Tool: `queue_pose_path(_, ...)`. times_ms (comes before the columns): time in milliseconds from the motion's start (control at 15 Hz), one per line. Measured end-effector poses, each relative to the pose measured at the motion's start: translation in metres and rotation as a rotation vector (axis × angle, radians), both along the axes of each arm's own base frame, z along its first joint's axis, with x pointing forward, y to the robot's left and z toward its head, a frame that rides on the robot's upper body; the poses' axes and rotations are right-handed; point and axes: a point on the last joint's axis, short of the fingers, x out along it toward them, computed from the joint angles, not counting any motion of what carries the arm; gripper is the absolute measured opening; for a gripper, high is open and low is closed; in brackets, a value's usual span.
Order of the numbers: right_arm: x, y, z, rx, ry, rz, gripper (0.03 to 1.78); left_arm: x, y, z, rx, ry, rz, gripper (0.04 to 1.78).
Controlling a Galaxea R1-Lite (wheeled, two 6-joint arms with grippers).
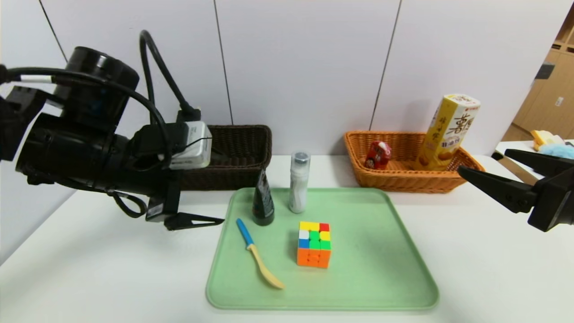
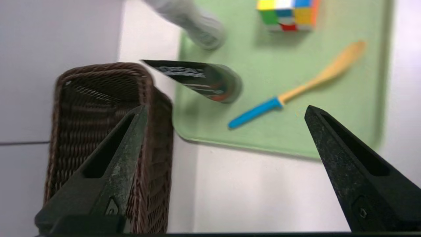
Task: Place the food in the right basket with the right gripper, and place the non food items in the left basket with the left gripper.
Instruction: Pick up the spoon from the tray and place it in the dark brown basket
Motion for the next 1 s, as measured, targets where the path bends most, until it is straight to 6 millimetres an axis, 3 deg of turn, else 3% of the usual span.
queue_pose_path(267, -0.004, -0.001, -0.009, -0.003, 0.021, 0.011, 1.69, 0.011, -0.011, 0.004, 0.309, 0.058, -0.226, 1.69)
queue_pose_path(533, -0.009, -0.001, -0.019, -0.005, 0.046, 0.047, 1.69, 0.029, -0.026, -0.012, 0.579, 0.015, -0.416, 1.69)
queue_pose_path(1000, -0.011, -0.001, -0.021, -0.008, 0.048, 0.062, 1.69, 0.037, -0.054, -0.028, 0.605, 0.032, -0.481, 1.69)
